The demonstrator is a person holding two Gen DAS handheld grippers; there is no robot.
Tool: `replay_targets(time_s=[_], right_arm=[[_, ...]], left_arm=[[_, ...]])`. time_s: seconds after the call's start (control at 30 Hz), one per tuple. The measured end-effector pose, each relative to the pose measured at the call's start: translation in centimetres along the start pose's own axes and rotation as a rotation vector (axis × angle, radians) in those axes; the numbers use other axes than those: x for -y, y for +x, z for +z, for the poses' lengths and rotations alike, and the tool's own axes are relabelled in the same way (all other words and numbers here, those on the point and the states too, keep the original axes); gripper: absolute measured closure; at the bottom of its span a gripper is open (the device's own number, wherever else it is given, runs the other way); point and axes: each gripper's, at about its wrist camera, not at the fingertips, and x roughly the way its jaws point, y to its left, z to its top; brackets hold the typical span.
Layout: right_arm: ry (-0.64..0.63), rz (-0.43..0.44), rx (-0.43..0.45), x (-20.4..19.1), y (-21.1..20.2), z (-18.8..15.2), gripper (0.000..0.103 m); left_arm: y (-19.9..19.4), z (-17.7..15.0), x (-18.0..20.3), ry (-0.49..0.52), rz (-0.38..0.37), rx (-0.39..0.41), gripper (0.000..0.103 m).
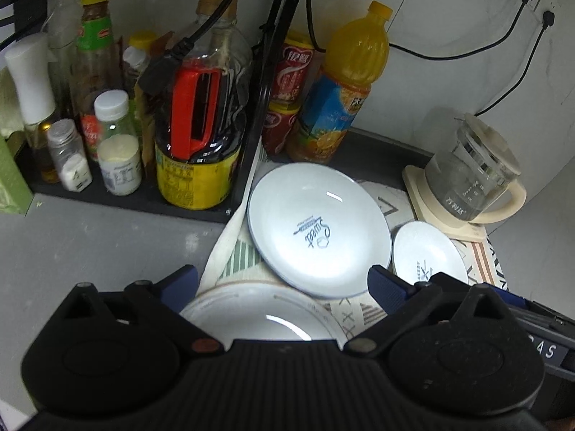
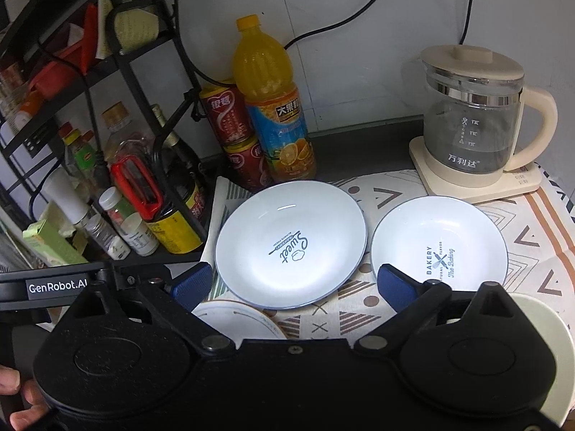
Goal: Organize plates and bowls
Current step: 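Move both grippers to the white plate printed 'Sweet', then close both grippers on the rim of the 'Sweet' plate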
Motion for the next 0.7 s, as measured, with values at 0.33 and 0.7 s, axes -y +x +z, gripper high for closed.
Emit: replay_targets(time_s=[0.33, 0.7], right_arm=[[0.135, -0.012, -0.081, 0.4, 3.9, -0.2, 0.033], [0.216, -0.095, -0.172, 1.2, 8.9, -0.5, 0.039]], left_arm=[[4.3, 1.6, -1.6, -0.032, -0.056, -0.061, 0.032], [10.1, 2.1, -2.6, -0.014, -0.071, -0.157, 0.044]])
